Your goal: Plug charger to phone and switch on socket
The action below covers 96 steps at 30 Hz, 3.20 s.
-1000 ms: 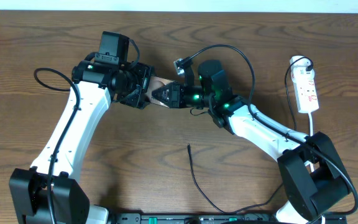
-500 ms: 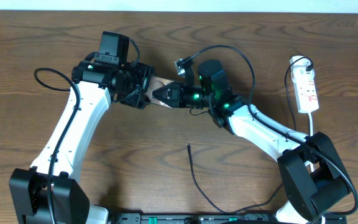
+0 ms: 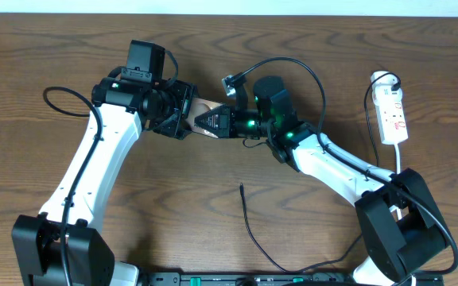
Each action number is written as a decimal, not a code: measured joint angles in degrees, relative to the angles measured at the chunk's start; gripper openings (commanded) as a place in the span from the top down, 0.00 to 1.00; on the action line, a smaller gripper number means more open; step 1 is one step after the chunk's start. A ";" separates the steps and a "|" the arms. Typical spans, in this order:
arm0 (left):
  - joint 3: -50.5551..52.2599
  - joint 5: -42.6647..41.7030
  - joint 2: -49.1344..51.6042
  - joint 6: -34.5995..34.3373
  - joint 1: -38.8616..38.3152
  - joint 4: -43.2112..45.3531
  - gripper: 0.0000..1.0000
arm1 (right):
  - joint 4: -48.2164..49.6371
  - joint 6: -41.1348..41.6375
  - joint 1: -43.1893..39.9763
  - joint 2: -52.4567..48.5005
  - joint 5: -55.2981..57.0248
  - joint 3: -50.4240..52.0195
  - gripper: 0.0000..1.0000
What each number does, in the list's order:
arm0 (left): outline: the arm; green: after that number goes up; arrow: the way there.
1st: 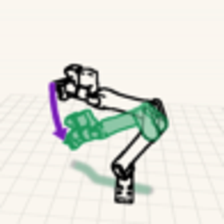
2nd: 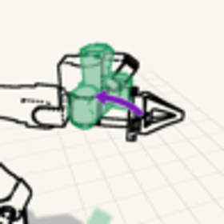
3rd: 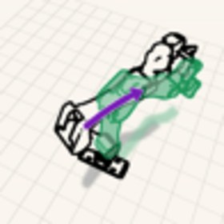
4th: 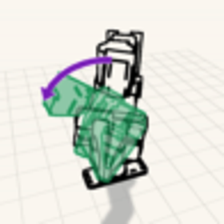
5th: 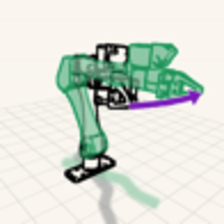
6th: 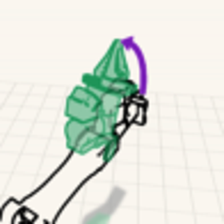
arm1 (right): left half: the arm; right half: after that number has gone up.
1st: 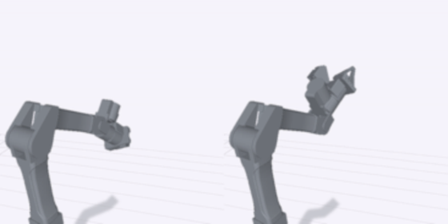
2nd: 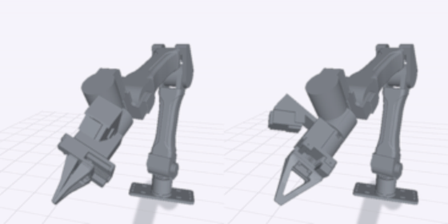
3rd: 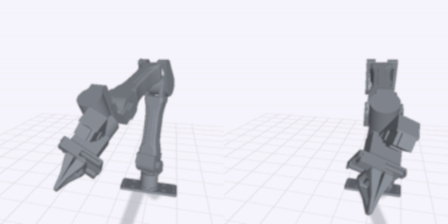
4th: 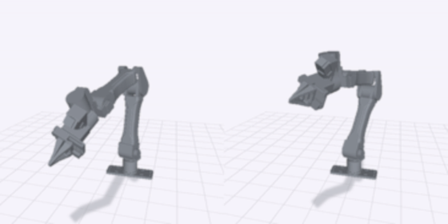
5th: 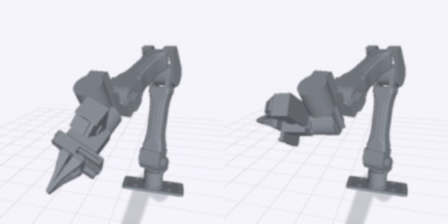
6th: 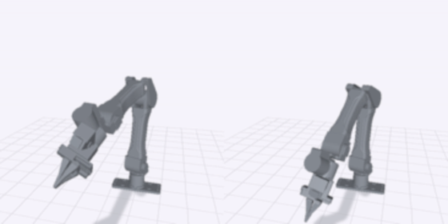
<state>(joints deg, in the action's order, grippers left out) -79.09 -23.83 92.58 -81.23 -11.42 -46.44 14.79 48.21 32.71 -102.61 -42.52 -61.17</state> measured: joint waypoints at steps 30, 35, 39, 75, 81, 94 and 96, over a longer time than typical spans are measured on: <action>0.00 -16.26 -0.02 16.31 7.58 6.82 0.11 | -0.68 22.86 -11.58 -0.15 7.69 0.02 0.99; 0.00 -16.70 -0.02 22.64 7.67 11.98 0.12 | 5.09 41.40 -11.61 -0.22 8.96 0.13 0.99; 0.00 -15.17 -0.02 23.58 7.67 14.93 0.12 | 13.07 48.46 -10.43 -0.55 8.87 0.17 0.98; -0.02 -12.20 6.29 9.25 7.67 38.16 0.12 | 27.52 63.34 -1.05 -0.87 19.41 0.17 0.99; 0.00 -12.17 6.27 9.49 7.67 38.18 0.12 | 28.55 64.06 -0.70 -0.87 19.41 0.17 0.99; 0.00 -12.00 6.27 12.66 7.67 39.36 0.12 | 28.65 65.72 -0.37 -0.87 18.73 0.17 0.99; -0.02 -12.00 6.27 12.68 7.67 39.39 0.12 | 29.09 65.72 -0.37 -0.90 18.71 0.17 0.99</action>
<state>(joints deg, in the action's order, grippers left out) -79.11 -35.83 98.85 -68.55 -3.75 -7.05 43.88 113.93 32.34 -103.50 -23.81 -60.99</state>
